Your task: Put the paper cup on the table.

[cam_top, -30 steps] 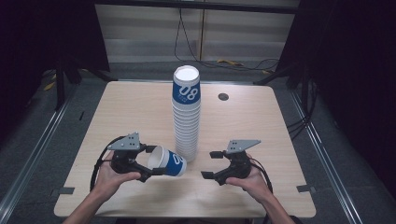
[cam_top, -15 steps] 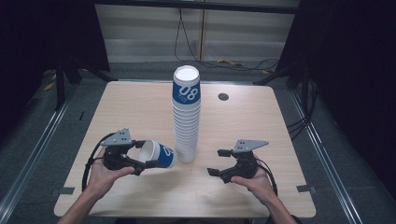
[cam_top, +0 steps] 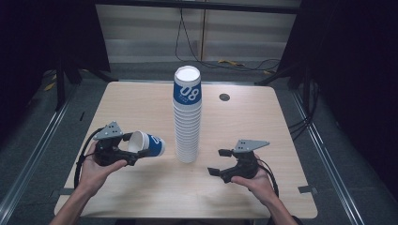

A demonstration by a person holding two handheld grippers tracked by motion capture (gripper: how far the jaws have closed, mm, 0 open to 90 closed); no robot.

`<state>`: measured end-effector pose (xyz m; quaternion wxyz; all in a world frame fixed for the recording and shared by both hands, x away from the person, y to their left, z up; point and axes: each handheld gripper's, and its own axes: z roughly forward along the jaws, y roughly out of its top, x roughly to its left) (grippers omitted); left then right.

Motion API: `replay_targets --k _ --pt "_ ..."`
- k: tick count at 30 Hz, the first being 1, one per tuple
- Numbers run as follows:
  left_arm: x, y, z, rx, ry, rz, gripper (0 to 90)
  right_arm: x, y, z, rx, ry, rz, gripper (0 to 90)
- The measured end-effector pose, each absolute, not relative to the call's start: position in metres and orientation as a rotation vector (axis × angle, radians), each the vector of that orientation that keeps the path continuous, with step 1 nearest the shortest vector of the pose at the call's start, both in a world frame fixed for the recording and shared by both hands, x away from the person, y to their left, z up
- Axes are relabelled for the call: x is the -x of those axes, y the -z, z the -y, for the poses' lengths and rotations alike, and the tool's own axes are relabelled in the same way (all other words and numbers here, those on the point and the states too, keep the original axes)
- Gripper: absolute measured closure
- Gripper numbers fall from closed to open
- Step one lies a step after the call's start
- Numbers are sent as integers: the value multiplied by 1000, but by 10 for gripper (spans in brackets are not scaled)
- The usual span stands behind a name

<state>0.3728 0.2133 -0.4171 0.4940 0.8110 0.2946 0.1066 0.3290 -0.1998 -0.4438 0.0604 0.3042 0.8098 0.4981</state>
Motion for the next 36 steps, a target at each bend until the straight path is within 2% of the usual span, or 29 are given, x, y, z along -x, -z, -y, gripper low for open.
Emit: replay_targets --k 14,20,36 --pt "-400 414 -210 -2042 -281 -822 172 -329 444 200 -929 -1486 -2454 147" --pt "-412 414 -205 -2126 -328 -839 174 -329 444 200 -931 -1481 -2456 147" --pt "-446 421 -195 -2290 -357 -890 173 -330 444 200 -931 -1466 -2452 150"
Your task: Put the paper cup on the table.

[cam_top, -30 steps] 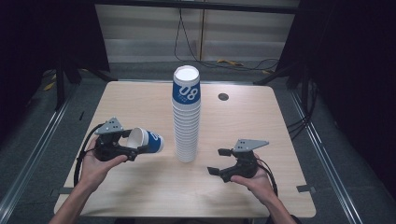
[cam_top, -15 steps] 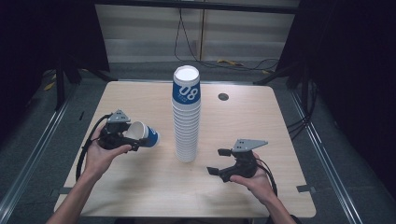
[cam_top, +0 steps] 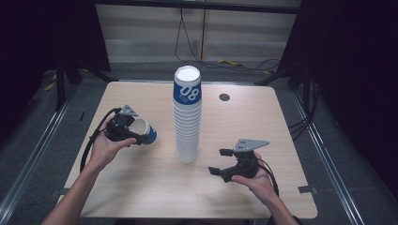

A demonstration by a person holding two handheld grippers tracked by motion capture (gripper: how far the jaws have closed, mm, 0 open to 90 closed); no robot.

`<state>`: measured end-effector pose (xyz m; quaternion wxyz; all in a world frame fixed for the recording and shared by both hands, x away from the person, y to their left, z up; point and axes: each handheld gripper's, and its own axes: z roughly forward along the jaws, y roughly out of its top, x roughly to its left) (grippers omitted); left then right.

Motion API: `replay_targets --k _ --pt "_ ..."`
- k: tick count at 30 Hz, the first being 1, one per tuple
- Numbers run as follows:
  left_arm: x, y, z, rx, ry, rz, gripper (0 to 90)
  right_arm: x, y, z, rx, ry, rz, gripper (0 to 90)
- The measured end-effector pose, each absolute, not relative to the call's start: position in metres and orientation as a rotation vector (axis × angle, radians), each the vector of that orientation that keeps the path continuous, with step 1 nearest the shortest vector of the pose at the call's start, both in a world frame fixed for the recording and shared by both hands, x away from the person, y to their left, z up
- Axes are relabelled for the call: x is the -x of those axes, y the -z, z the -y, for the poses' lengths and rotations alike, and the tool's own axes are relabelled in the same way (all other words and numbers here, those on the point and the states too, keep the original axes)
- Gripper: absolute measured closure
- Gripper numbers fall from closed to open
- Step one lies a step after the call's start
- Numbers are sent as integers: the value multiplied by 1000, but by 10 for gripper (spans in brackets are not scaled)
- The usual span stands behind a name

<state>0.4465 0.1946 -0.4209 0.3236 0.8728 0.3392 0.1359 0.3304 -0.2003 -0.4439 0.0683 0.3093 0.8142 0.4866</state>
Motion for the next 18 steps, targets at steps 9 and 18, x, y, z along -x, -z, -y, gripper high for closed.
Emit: replay_targets --k 9,18 --pt "-460 426 -192 -2333 -355 -921 170 -330 443 201 -924 -1463 -2449 149" --pt "-461 427 -181 -2405 -376 -893 165 -330 443 202 -922 -1464 -2444 149"
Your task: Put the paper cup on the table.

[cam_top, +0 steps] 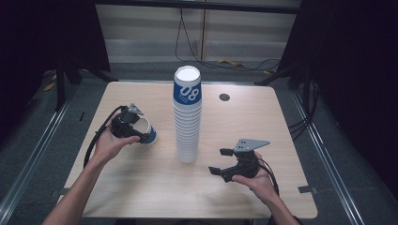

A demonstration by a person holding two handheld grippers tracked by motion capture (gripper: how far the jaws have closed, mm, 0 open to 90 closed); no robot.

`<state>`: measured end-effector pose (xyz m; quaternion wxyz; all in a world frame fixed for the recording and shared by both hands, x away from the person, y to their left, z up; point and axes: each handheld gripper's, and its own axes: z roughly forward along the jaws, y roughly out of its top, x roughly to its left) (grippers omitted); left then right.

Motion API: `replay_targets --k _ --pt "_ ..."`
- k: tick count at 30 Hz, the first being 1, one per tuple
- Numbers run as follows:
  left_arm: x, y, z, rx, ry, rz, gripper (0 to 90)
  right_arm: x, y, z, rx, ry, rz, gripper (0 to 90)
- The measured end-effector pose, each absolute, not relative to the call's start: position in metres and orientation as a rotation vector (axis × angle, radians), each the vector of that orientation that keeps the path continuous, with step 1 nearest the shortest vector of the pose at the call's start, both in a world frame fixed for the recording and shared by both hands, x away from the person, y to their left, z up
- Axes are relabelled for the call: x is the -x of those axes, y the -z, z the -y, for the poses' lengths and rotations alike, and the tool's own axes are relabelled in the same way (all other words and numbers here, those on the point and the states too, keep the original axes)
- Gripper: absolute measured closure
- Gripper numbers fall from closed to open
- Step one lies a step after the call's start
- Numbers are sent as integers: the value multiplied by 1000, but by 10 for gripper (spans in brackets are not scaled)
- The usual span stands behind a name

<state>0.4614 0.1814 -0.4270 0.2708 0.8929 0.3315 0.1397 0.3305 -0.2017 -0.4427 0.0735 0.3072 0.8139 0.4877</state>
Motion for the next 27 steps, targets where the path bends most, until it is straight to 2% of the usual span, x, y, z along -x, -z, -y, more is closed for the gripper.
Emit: replay_targets --k 17,27 --pt "-472 440 -165 -2395 -459 -903 137 -330 441 204 -935 -1473 -2408 151" --pt "-476 449 -169 -2360 -409 -920 147 -329 440 204 -933 -1487 -2391 150"
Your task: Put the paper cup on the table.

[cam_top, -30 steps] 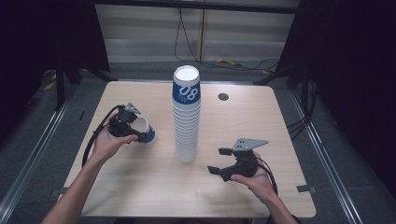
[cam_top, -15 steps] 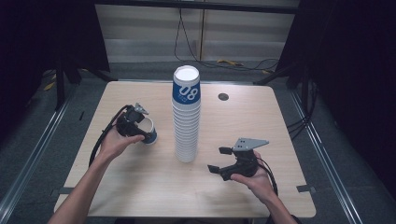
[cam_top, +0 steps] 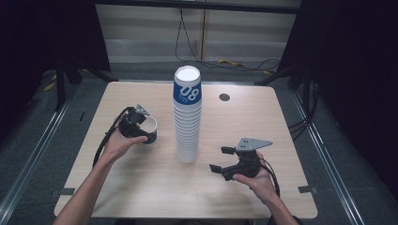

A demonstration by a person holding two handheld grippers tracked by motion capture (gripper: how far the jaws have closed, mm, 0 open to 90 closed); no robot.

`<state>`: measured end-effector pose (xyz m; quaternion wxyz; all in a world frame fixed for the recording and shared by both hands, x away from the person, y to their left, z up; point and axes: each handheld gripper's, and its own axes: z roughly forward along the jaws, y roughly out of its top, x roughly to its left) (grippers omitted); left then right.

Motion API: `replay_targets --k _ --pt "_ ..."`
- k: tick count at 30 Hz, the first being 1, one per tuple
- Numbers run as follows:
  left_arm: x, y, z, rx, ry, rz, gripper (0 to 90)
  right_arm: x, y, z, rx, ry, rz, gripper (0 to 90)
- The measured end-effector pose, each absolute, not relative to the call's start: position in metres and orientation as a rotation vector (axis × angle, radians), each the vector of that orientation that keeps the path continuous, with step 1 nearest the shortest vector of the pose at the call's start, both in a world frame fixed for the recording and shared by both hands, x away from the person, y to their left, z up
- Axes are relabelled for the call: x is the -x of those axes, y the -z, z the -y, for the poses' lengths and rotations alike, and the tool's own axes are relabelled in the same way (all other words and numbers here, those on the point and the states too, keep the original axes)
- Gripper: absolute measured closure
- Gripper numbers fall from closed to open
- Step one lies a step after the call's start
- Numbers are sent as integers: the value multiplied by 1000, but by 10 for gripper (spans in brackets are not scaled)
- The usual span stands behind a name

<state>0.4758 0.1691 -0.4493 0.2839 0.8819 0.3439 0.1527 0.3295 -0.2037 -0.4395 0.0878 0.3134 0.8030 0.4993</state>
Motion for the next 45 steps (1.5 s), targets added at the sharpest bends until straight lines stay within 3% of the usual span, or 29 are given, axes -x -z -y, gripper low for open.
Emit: replay_targets --k 11,32,41,45 --pt "-474 463 -180 -2372 -342 -919 163 -330 442 203 -934 -1477 -2406 173" --pt "-460 467 -191 -2266 -370 -935 165 -331 443 205 -954 -1461 -2402 163" --pt "-449 473 -209 -2164 -271 -1010 165 -331 444 205 -959 -1456 -2401 156" --pt "-442 470 -212 -2153 -292 -1005 165 -332 444 204 -968 -1456 -2401 154"
